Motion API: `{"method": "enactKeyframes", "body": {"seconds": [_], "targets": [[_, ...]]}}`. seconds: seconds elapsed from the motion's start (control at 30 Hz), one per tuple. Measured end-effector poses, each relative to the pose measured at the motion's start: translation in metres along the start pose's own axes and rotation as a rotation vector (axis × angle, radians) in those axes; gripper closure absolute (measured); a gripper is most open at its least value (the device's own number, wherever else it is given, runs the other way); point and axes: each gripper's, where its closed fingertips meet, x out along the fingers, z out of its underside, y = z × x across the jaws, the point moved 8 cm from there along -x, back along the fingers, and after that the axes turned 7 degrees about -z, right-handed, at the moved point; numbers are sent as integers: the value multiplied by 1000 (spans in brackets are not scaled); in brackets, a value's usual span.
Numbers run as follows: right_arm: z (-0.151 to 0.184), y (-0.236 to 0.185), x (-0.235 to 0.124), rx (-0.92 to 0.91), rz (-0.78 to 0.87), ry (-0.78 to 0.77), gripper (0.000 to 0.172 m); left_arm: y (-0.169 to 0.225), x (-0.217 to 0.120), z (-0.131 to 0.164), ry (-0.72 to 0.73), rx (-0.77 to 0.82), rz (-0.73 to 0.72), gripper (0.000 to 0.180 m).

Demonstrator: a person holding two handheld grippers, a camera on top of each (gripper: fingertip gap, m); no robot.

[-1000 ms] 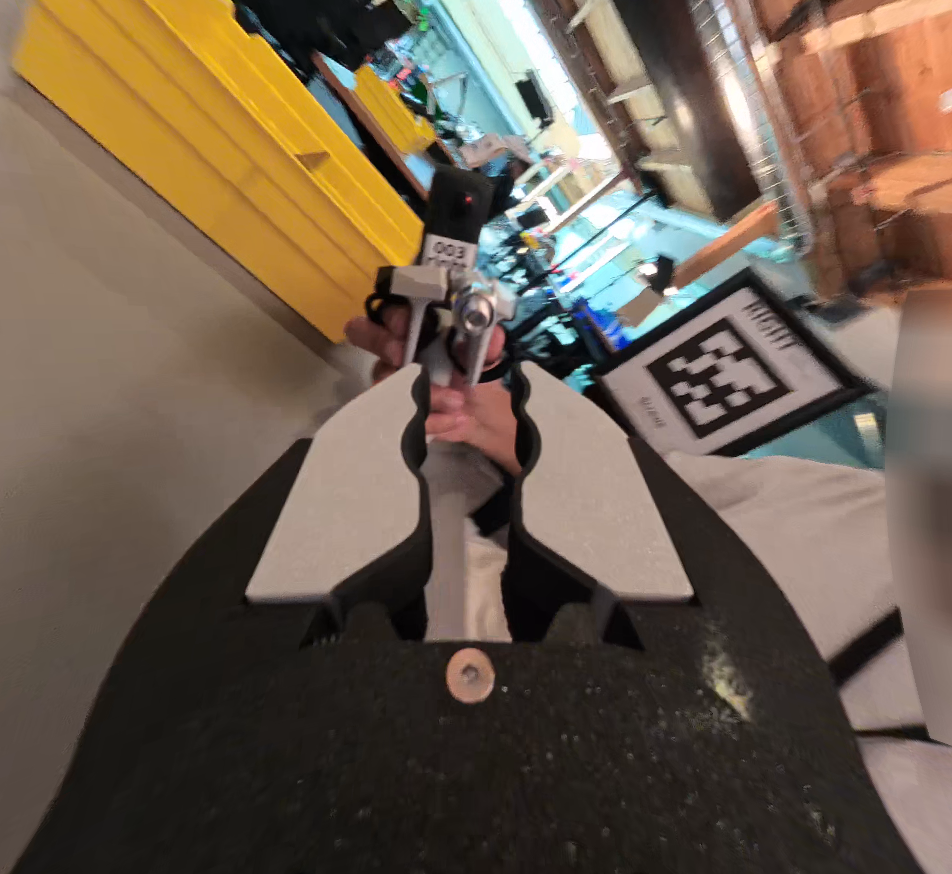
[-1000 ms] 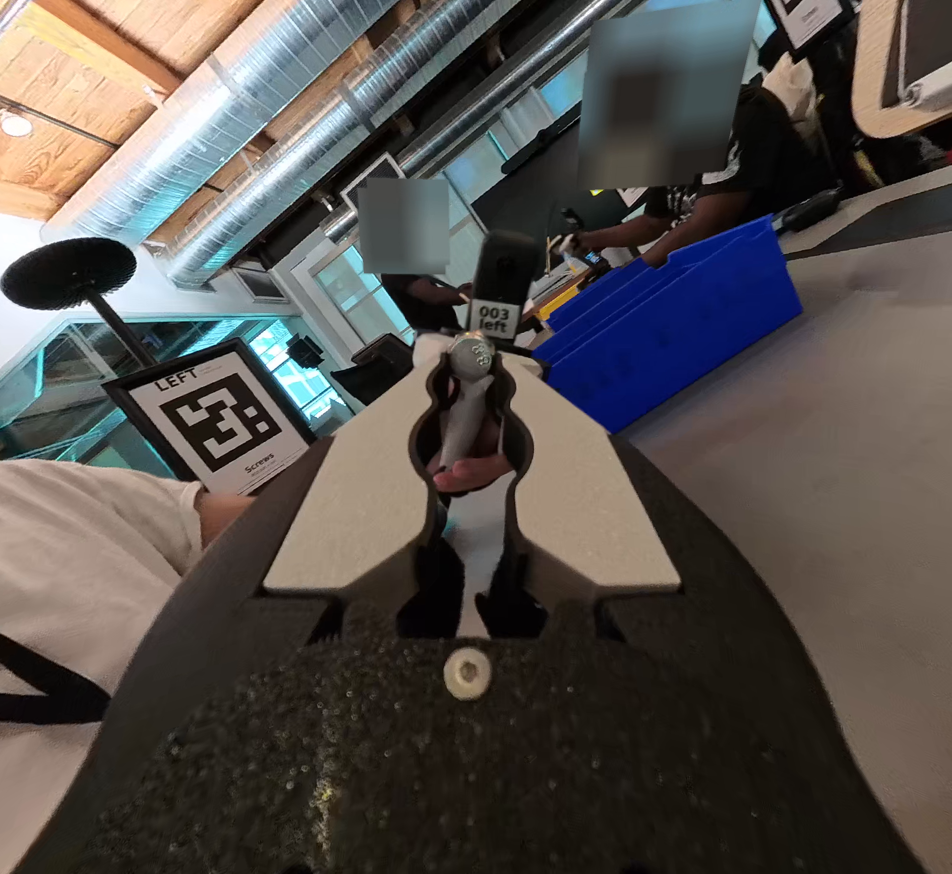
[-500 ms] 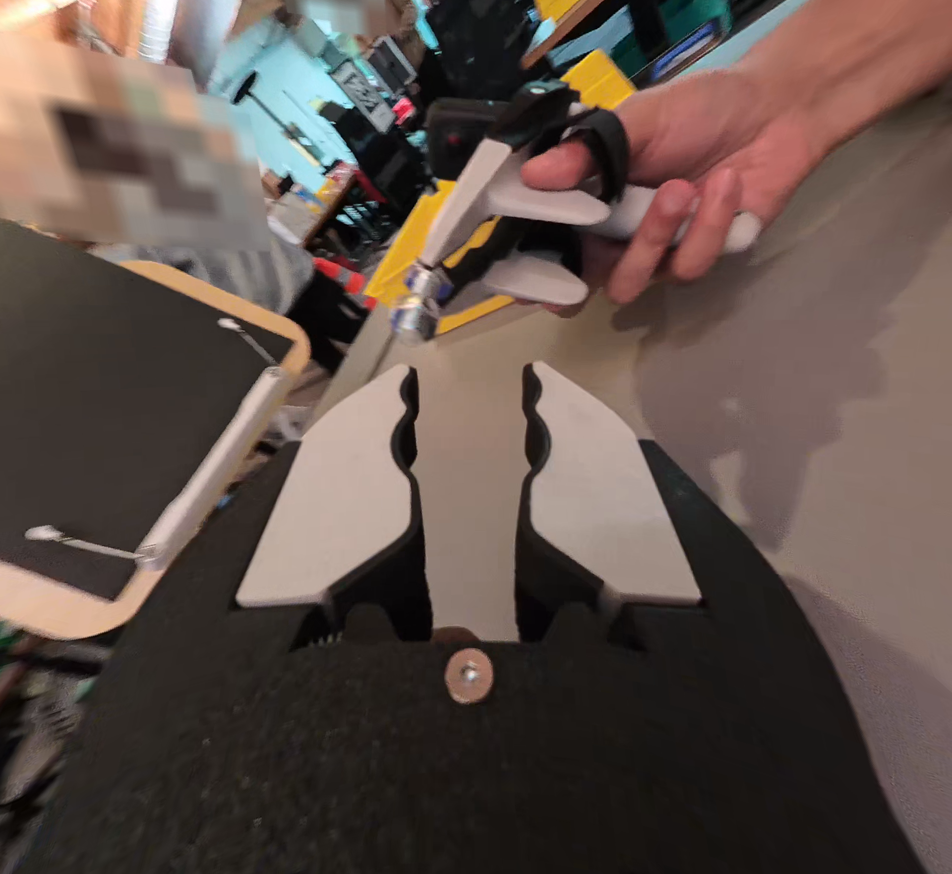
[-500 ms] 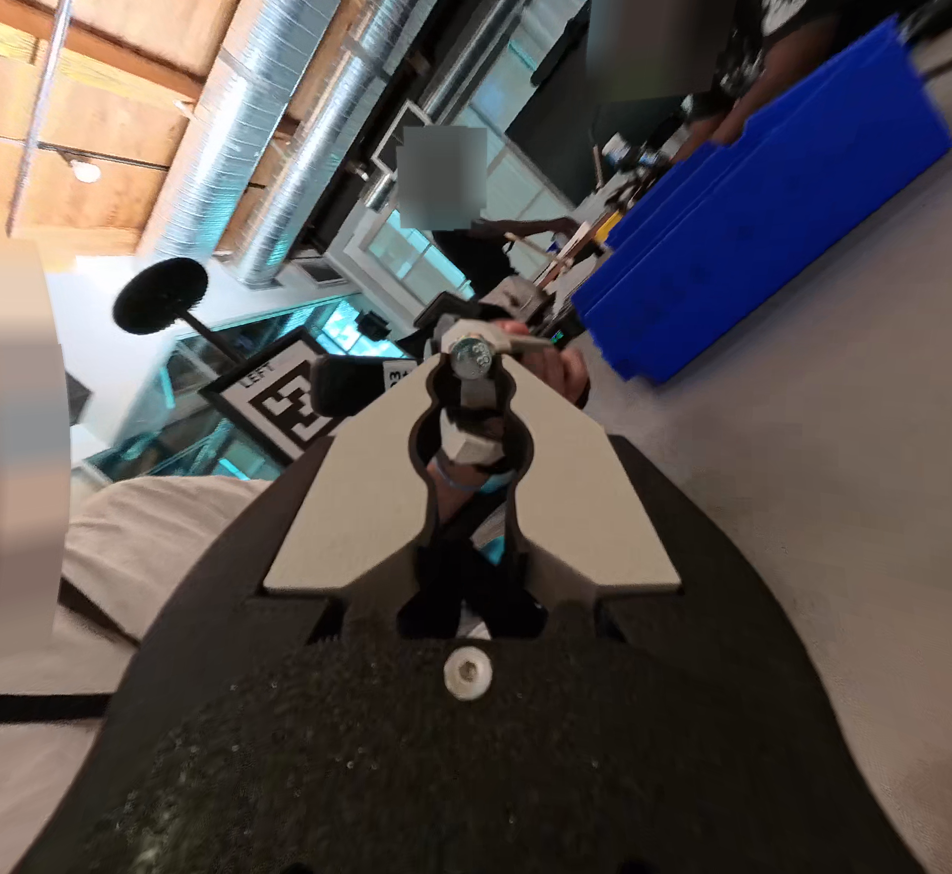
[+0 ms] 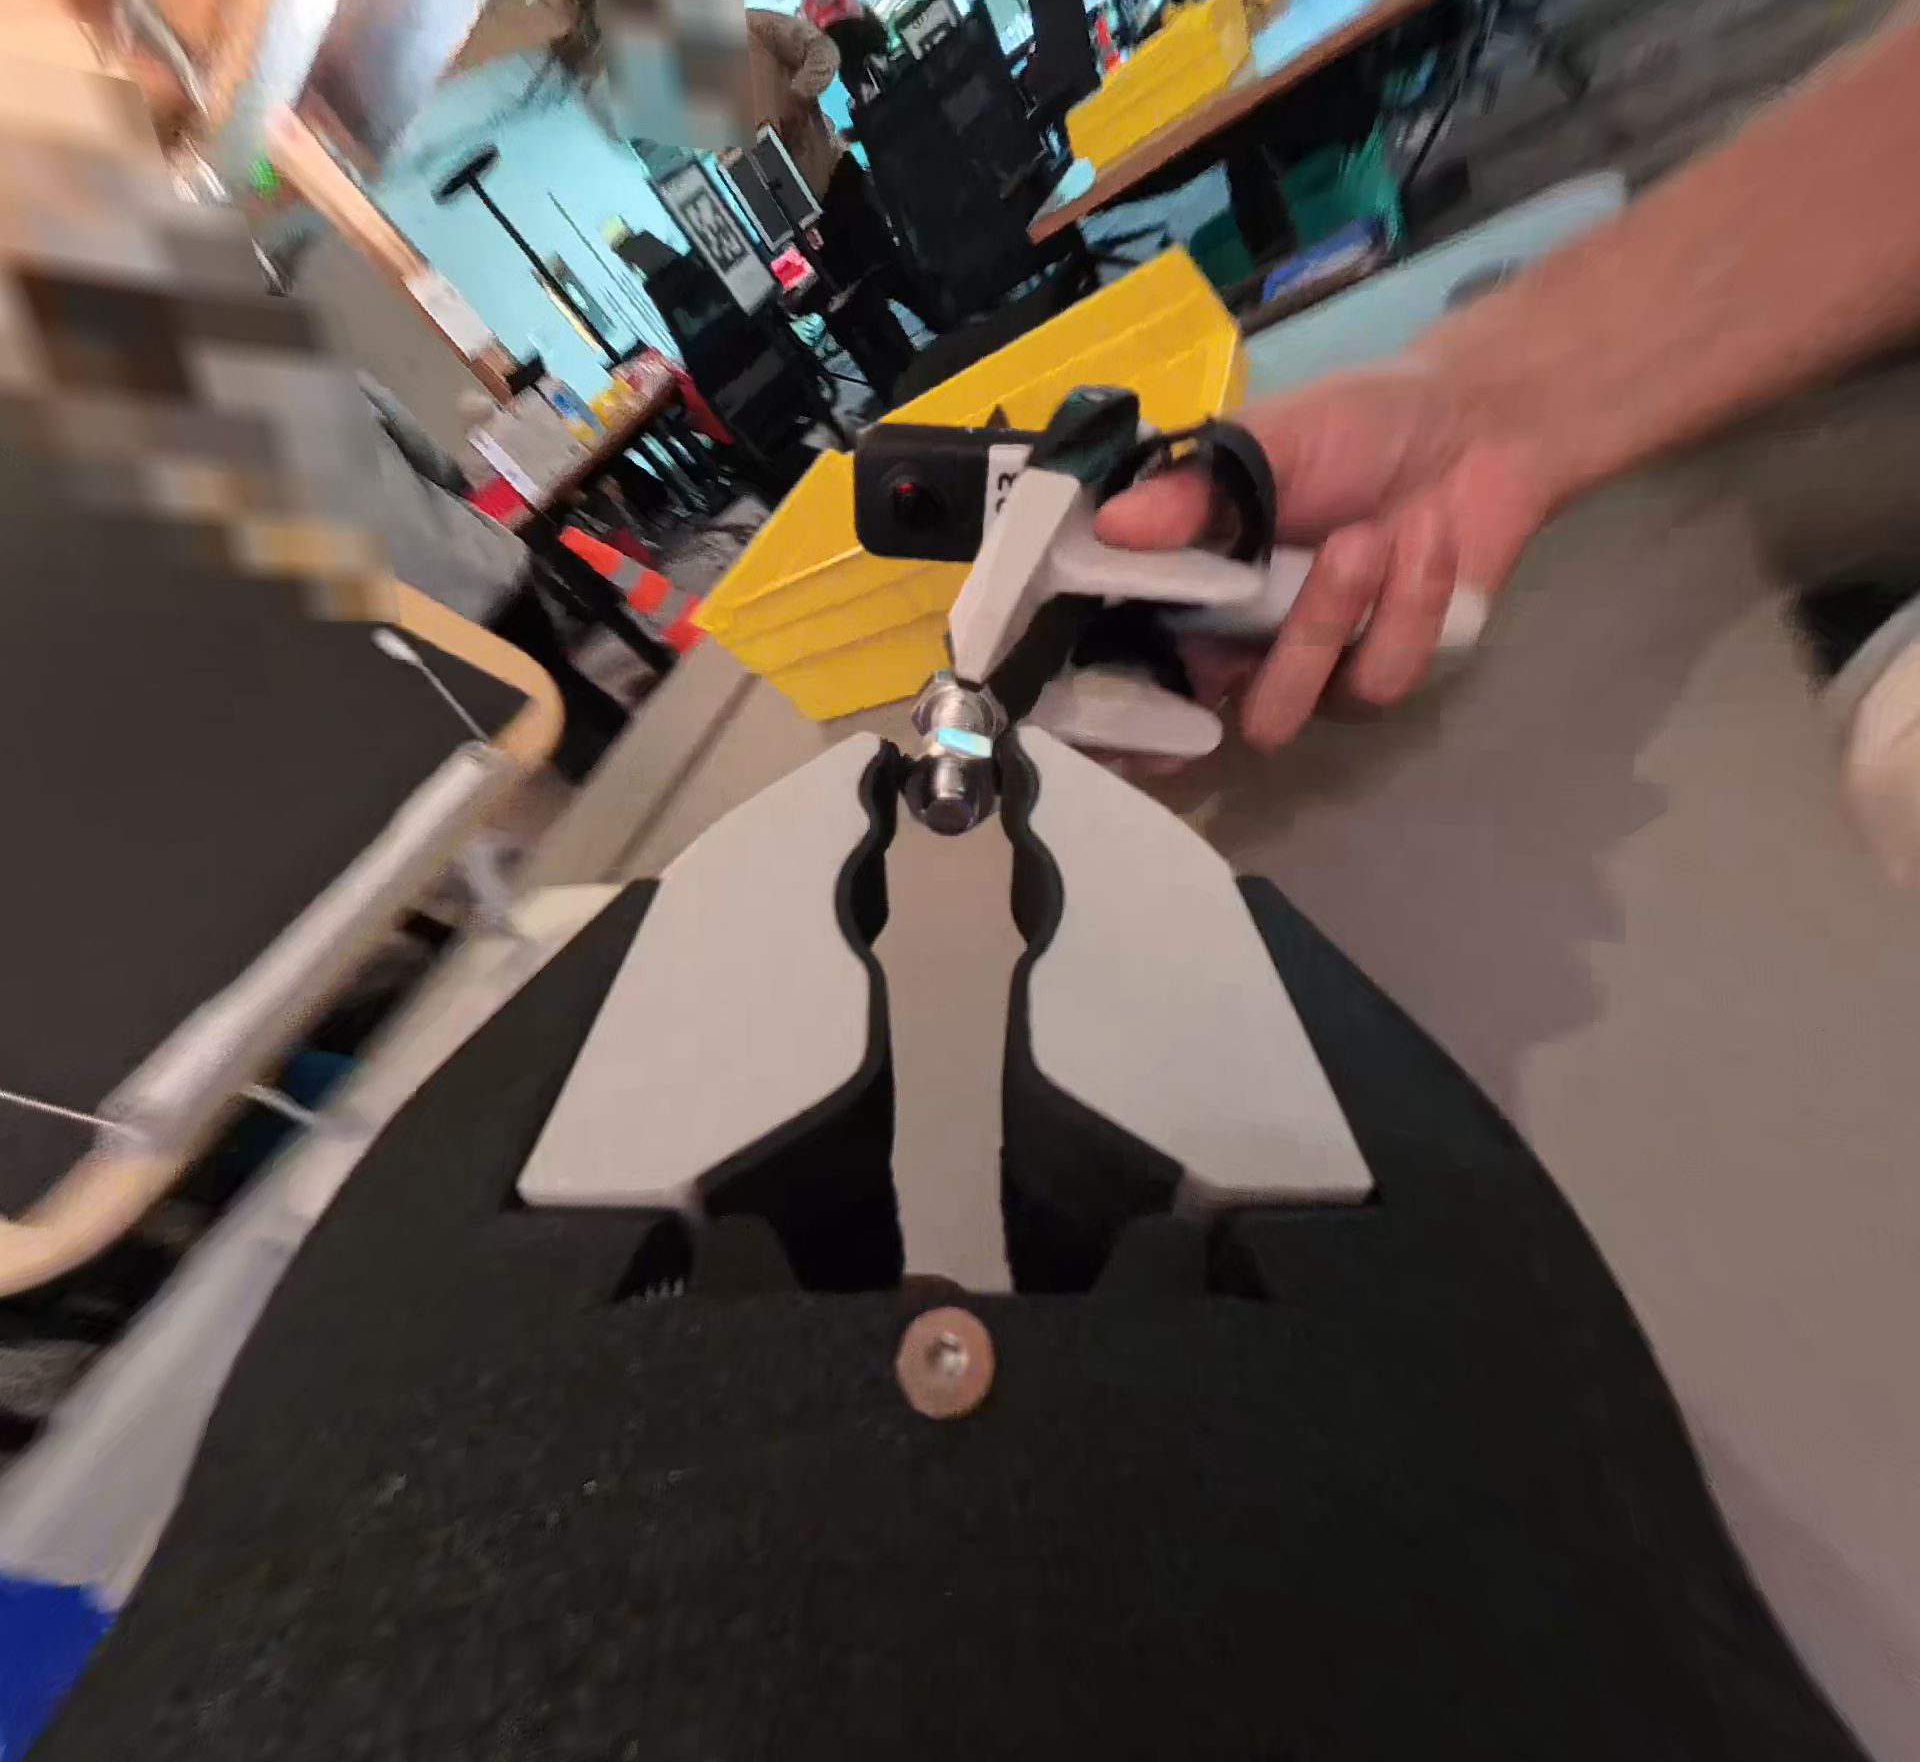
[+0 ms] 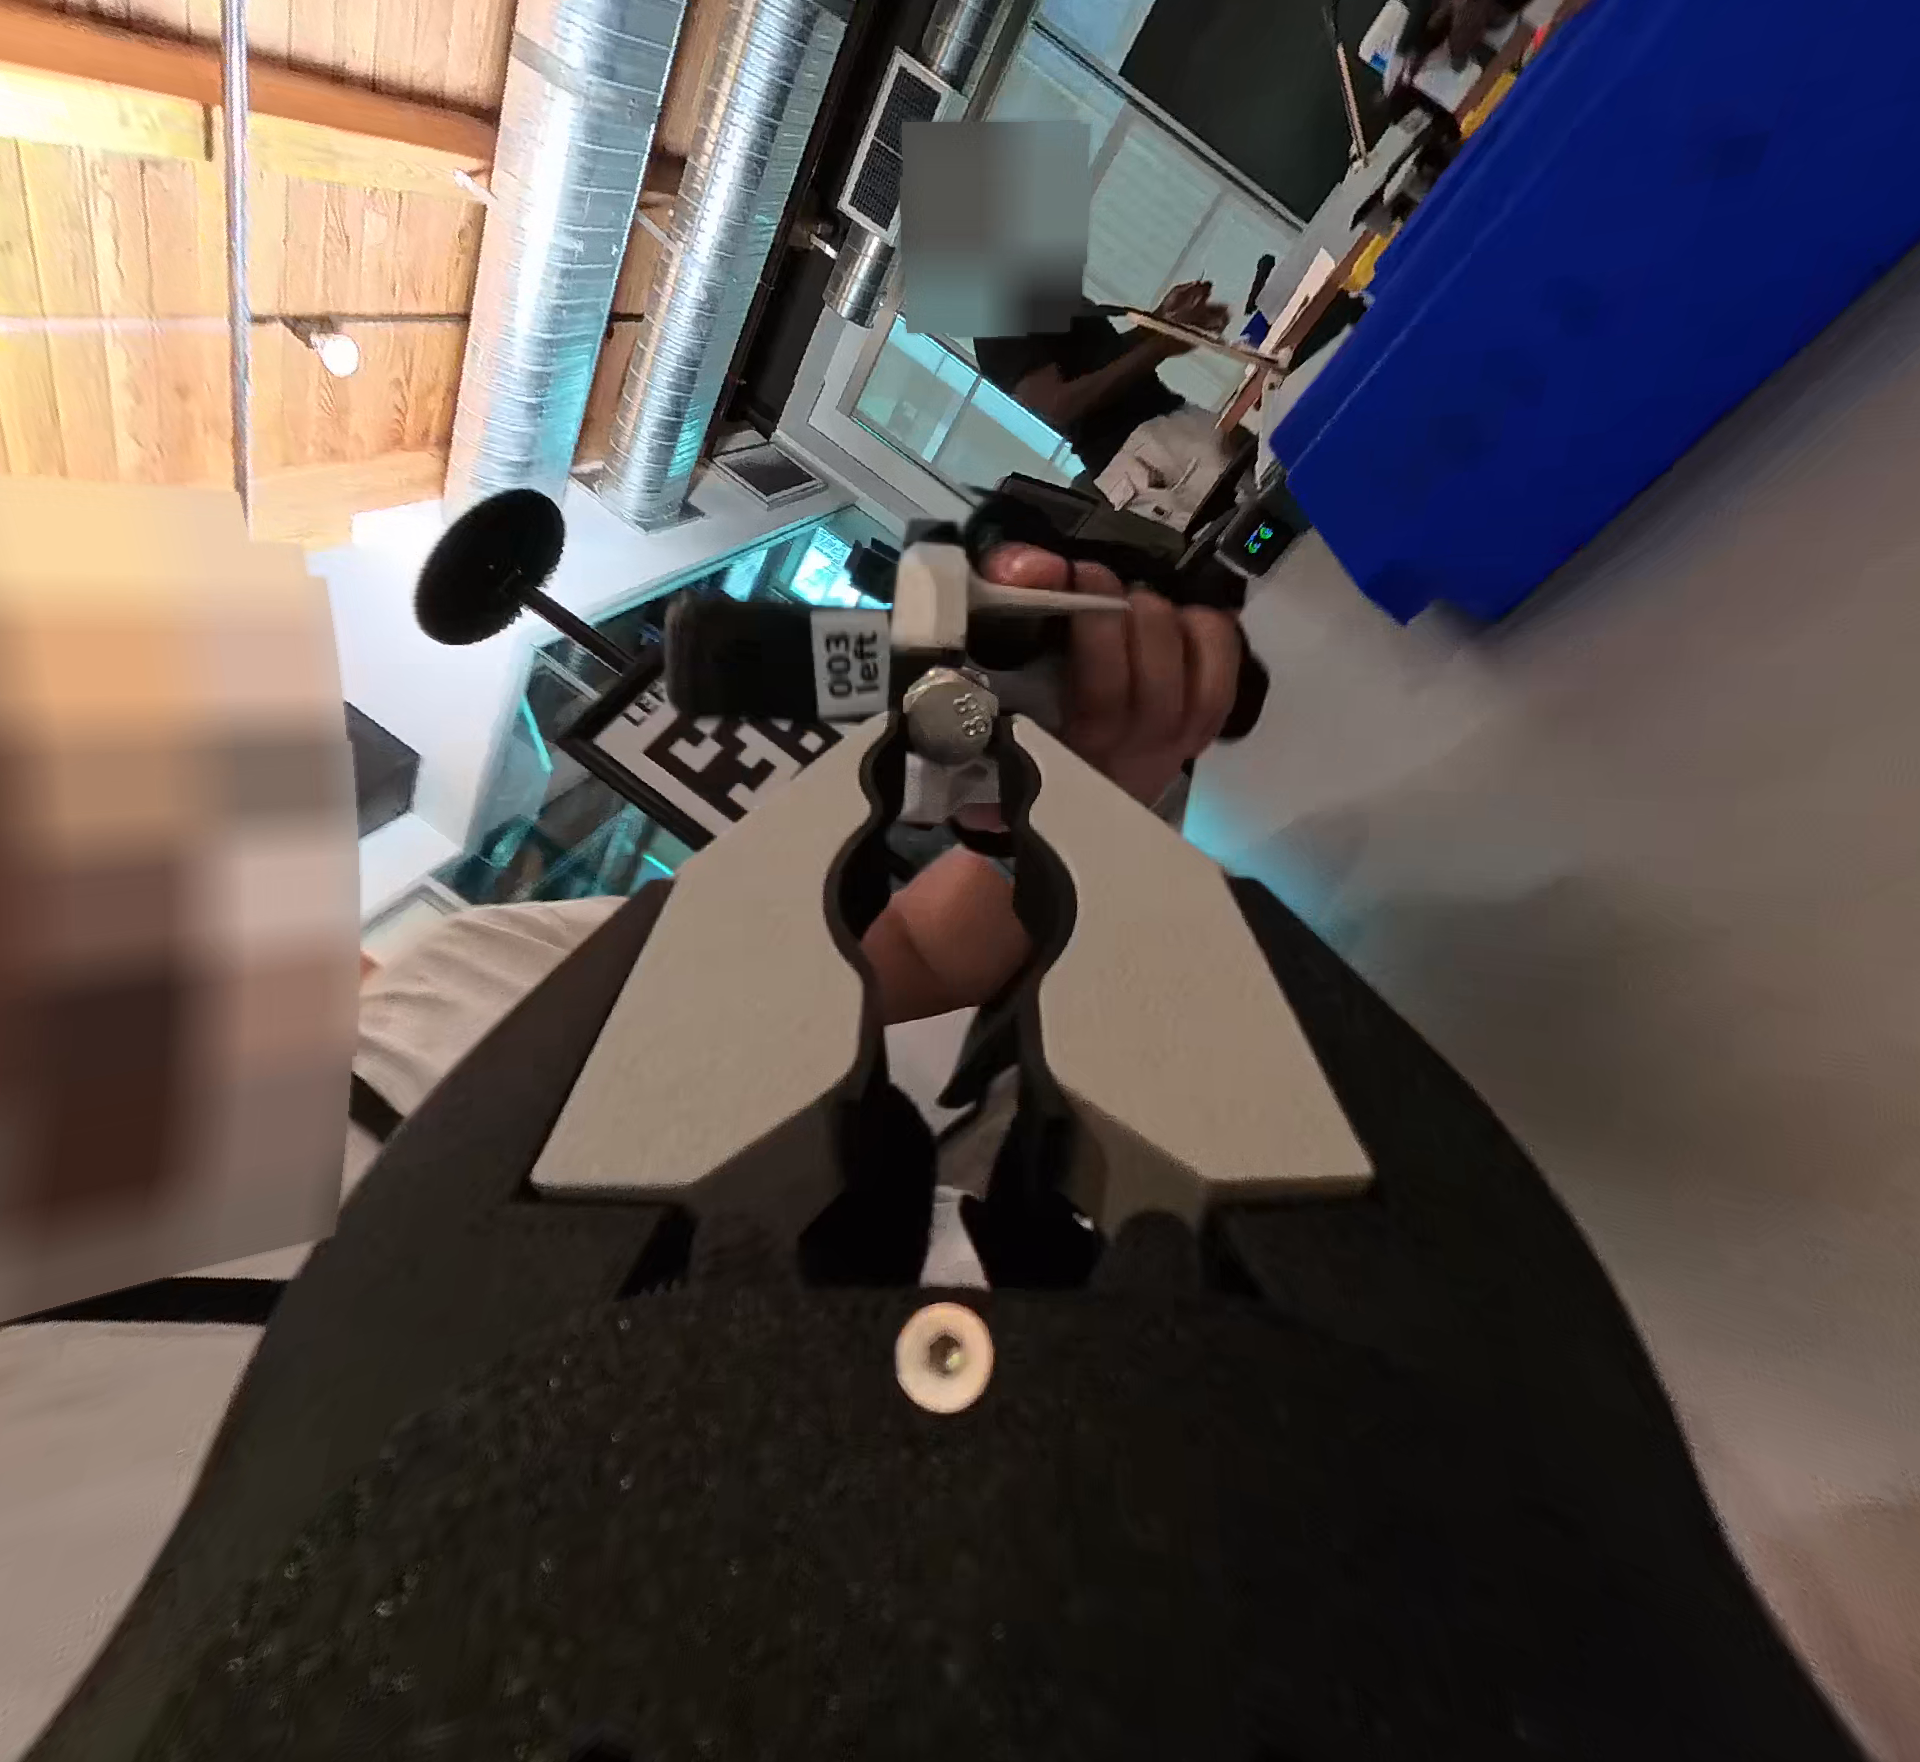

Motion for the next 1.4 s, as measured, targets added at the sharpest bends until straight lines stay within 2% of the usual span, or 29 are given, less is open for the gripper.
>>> {"method": "enactKeyframes", "body": {"seconds": [0.13, 0.27, 0.33, 0.37, 0.43, 0.47, 0.53, 0.6, 0.67, 0.73, 1.0, 1.1, 1.2, 1.3, 1.33, 1.4], "targets": [[-5, -11, -1, -228, 62, -8, 155, -13, 6, 0, -5, -599, 124, 163], [-5, -17, -1, -504, 194, -62, 155, -22, 15, 19, -13, -1296, 366, 163], [-4, -17, 0, -556, 246, -80, 155, -20, 17, 31, 14, -1504, 460, 163], [-4, -15, -1, -548, 261, -81, 155, -19, 18, 36, 7, -1536, 482, 163], [-5, -12, -3, -489, 246, -61, 155, -19, 19, 40, -26, -1480, 466, 156], [-6, -12, -3, -463, 226, -43, 155, -20, 19, 40, -43, -1406, 429, 141], [-8, -12, -5, -446, 217, -20, 155, -23, 18, 38, -69, -1202, 336, 116], [-10, -11, -9, -430, 218, -3, 156, -24, 15, 35, -64, -927, 253, 106], [-13, -11, -12, -391, 198, 44, 155, -22, 11, 32, -49, -625, 182, 107], [-15, -10, -15, -332, 160, 78, 155, -19, 7, 28, -44, -369, 95, 115], [-7, 2, -7, 54, -52, 217, 156, 5, 4, 8, -125, 384, -197, 129], [-2, 5, -1, 91, -49, 208, 155, 11, 1, 4, -82, 473, -244, 142], [0, 6, 2, 111, -58, 211, 156, 14, 2, -2, -63, 431, -222, 143], [2, 7, 3, 101, -38, 185, 156, 13, 0, -3, -52, 425, -234, 163], [2, 8, 3, 108, -37, 187, 156, 11, 0, -3, -57, 411, -235, 163], [2, 8, 3, 106, -36, 177, 156, 7, 0, -4, -75, 307, -206, 163]]}}
